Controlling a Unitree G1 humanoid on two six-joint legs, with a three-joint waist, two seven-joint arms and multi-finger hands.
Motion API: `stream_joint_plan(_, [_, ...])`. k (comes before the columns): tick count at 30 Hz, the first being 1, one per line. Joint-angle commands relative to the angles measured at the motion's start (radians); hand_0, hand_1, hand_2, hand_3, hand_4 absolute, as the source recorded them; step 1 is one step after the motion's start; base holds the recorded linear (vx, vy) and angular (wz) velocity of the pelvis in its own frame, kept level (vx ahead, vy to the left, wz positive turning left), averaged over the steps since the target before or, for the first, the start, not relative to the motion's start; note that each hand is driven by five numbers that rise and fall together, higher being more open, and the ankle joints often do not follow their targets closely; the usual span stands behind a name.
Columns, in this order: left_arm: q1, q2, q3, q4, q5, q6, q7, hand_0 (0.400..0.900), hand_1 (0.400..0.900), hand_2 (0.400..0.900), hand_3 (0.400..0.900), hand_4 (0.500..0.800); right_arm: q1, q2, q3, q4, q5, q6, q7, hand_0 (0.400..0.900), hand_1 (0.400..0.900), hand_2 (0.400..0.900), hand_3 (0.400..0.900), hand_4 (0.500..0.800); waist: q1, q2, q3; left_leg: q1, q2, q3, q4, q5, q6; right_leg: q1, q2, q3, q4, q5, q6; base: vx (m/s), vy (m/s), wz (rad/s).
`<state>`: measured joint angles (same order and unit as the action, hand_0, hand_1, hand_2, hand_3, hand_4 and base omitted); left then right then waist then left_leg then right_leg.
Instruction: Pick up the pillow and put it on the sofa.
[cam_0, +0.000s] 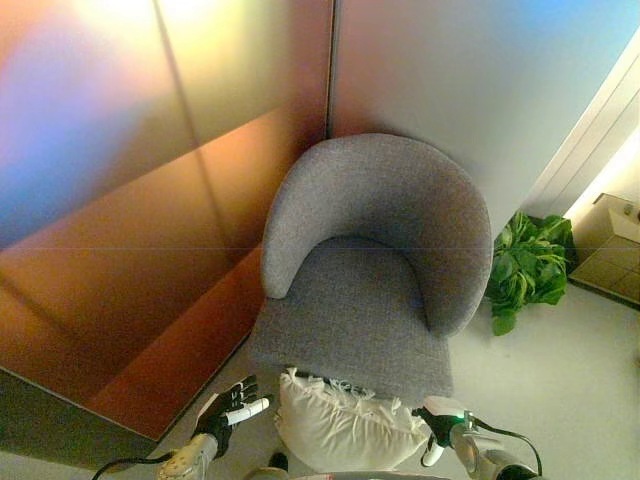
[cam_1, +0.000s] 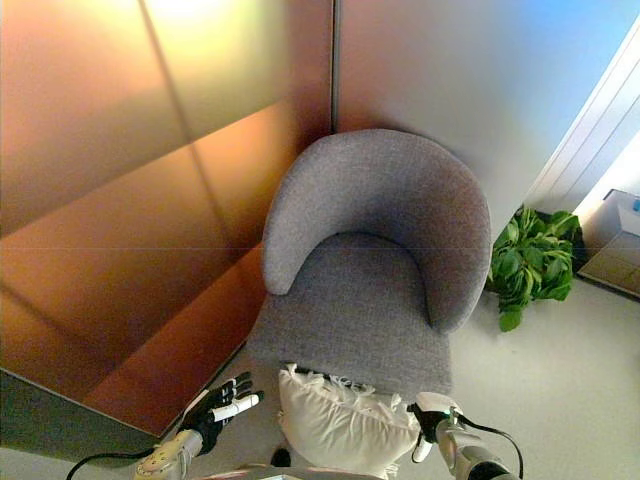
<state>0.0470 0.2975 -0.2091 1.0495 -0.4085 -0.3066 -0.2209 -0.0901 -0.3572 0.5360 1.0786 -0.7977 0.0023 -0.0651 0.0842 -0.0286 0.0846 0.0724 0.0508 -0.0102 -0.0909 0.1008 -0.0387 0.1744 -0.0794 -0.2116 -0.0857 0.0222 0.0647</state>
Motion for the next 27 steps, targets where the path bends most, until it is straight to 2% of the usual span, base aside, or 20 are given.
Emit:
stream_joint_plan(1, [-0.097, -0.001, 0.011, -0.039, -0.044, -0.093, -0.027, 0.900, 0.900, 0.900, 0.900, 0.800, -0.089, -0.030, 0.005, 0.028, -0.033, 0.022, -0.039, 0.900, 0.900, 0.900, 0.900, 0.800, 0.019, -0.013, 0.005, 0.051, -0.057, 0.005, 0.014, -0.140, 0.033, -0.051, -0.003, 0.046, 0.102, -0.058, 0.032, 0.00, 0.000, 0.00])
stream_joint_plan(3, [-0.092, -0.001, 0.017, -0.044, -0.076, -0.120, -0.024, 0.900, 0.900, 0.900, 0.900, 0.800, -0.084, -0.030, 0.001, 0.027, -0.043, 0.020, -0.035, 0.900, 0.900, 0.900, 0.900, 0.800, 0.018, -0.011, 0.005, 0.053, -0.056, 0.005, 0.013, -0.141, 0.032, -0.051, -0.004, 0.045, 0.103, -0.058, 0.033, 0.06, -0.005, 0.00])
stream_joint_plan(8, [-0.072, -0.001, 0.031, -0.060, -0.041, -0.106, -0.007, 0.900, 0.900, 0.900, 0.900, 0.800, -0.068, -0.029, 0.002, 0.028, -0.057, 0.029, -0.037, 0.900, 0.900, 0.900, 0.900, 0.800, 0.024, -0.008, 0.007, 0.053, -0.057, -0.001, 0.012, -0.140, 0.030, -0.048, -0.006, 0.039, 0.098, -0.057, 0.034, 0.08, -0.025, 0.04])
stream_joint_plan(13, [-0.078, 0.003, 0.012, -0.066, -0.034, -0.110, 0.015, 0.900, 0.900, 0.900, 0.900, 0.800, -0.090, -0.030, 0.009, 0.041, -0.051, 0.056, -0.058, 0.900, 0.900, 0.900, 0.900, 0.800, 0.031, 0.010, 0.034, 0.016, -0.061, -0.013, 0.020, -0.127, 0.028, -0.081, -0.015, 0.034, 0.107, -0.054, 0.034, 0.02, -0.023, 0.08])
stream_joint_plan(16, [-0.115, 0.010, -0.010, -0.078, -0.060, -0.106, 0.029, 0.900, 0.900, 0.900, 0.900, 0.800, -0.143, -0.040, 0.029, 0.051, -0.027, 0.081, -0.060, 0.900, 0.900, 0.900, 0.900, 0.800, 0.035, 0.031, 0.069, -0.026, -0.066, -0.025, 0.025, -0.112, 0.030, -0.126, -0.021, 0.029, 0.119, -0.048, 0.030, -0.12, -0.010, 0.08])
stream_joint_plan(27, [-0.233, 0.003, -0.075, -0.134, -0.204, -0.177, 0.039, 0.900, 0.900, 0.900, 0.900, 0.800, -0.402, -0.104, 0.069, 0.105, 0.010, 0.136, -0.086, 0.900, 0.900, 0.900, 0.900, 0.800, 0.025, 0.130, 0.243, -0.192, -0.102, -0.041, 0.032, -0.056, 0.038, -0.321, -0.037, 0.051, 0.167, -0.024, 0.010, -0.12, 0.027, 0.03])
